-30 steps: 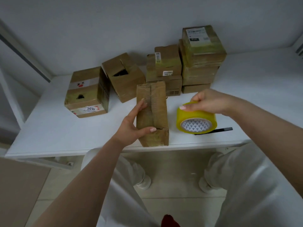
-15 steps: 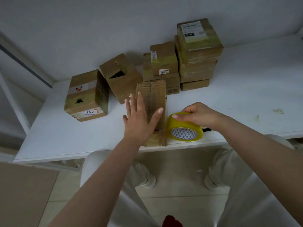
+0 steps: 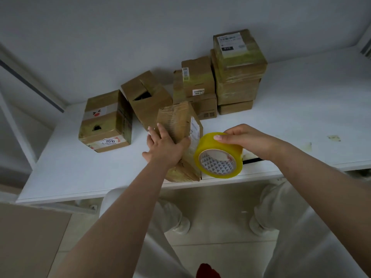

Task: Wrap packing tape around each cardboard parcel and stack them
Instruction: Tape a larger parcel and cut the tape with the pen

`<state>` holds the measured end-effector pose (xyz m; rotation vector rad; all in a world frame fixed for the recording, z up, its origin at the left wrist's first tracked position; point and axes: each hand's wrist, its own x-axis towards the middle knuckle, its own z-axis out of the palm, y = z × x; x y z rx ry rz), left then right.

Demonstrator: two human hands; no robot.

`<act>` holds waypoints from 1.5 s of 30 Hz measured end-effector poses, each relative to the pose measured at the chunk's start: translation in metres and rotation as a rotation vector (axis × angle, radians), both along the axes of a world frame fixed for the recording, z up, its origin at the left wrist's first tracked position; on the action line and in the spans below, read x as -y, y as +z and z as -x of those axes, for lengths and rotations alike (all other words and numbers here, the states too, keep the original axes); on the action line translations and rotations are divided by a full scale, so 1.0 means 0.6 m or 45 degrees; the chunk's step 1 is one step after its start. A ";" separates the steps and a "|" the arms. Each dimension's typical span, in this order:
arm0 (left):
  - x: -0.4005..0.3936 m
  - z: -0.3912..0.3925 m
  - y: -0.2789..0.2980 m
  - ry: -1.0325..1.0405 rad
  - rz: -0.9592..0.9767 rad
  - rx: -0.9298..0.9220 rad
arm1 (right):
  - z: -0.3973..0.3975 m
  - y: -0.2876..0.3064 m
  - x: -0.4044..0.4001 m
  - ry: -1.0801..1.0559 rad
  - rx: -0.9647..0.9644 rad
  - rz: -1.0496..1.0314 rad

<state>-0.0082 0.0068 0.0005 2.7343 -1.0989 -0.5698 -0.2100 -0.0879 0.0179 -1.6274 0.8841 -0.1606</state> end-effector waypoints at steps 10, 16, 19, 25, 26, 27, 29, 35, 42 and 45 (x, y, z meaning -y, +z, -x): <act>-0.040 -0.047 0.010 0.252 0.582 -0.671 | 0.055 0.007 0.008 -0.111 -0.078 0.188; -0.060 -0.058 0.037 0.427 0.972 -1.105 | 0.023 0.023 0.013 -0.113 -0.170 0.428; -0.068 -0.072 0.044 0.430 0.999 -1.161 | 0.031 0.018 0.010 -0.110 -0.197 0.494; -0.075 -0.079 0.044 0.412 1.002 -1.270 | 0.034 0.009 0.006 -0.226 -0.063 0.419; -0.076 -0.078 0.045 0.415 1.012 -1.291 | 0.032 0.008 0.007 -0.231 -0.052 0.426; -0.076 -0.077 0.046 0.413 1.015 -1.310 | 0.030 0.008 0.007 -0.233 -0.053 0.430; -0.077 -0.077 0.046 0.407 1.015 -1.325 | 0.029 0.009 0.007 -0.231 -0.052 0.444; -0.079 -0.075 0.047 0.397 1.027 -1.363 | 0.027 0.004 0.005 -0.228 -0.041 0.444; -0.083 -0.073 0.029 0.468 0.935 -1.487 | 0.023 -0.012 0.004 -0.225 -0.077 0.441; -0.089 -0.072 0.012 0.498 0.895 -1.510 | 0.018 -0.033 0.003 -0.217 -0.125 0.471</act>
